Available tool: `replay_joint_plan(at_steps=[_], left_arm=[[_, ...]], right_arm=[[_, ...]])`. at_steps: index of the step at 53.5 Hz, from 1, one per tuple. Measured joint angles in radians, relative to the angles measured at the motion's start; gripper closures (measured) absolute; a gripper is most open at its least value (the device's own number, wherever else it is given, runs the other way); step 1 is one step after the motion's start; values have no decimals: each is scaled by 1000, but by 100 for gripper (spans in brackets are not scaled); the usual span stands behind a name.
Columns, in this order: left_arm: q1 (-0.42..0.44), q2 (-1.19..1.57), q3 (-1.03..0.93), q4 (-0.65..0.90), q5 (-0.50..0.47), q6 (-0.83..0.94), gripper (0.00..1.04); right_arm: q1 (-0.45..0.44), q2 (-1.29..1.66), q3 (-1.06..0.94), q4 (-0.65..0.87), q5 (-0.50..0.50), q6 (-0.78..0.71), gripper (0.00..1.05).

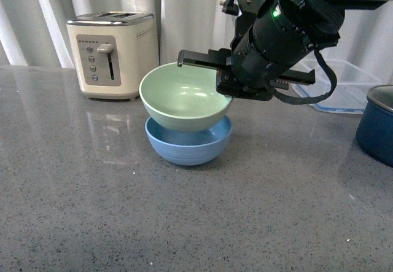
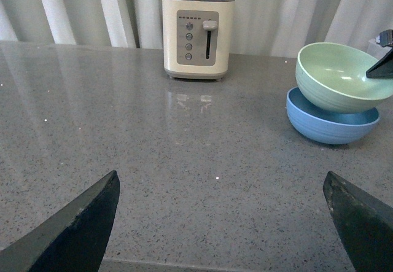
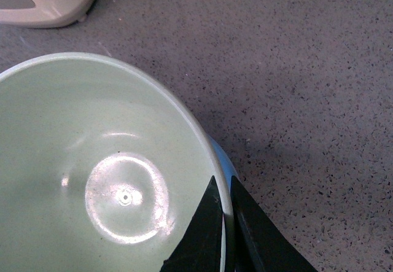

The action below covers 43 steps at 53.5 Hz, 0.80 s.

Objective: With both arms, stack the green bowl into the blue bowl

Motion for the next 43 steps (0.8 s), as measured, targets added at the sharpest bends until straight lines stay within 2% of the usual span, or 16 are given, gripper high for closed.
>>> replay_joint_plan(at_steps=[10,19,22,29,34,37,39,43], left_arm=[[0,0,0,0,0,0,7],[0,0,0,0,0,0,7],[0,0,0,0,0,0,7],[0,0,0,0,0,0,7],[0,0,0,0,0,0,7],[0,0,0,0,0,0,7],[0,0,0,0,0,0,7],[0,0,0,0,0,0,7]], right_arm=[[0,18,0,-5,4,-7,103],[-3,9,0,5,-1,-6,81],[-9,-14,-11,19,-11,-3,69],[-28,-85,-67,75,-34,4,51],[-63,-188,-163,188,-60,13,35],[-113,-310,-301,369,-97,35,21],[-151,-398,-409,500,-88,39,12],[-204,-544,-596,692,36,-57,21]])
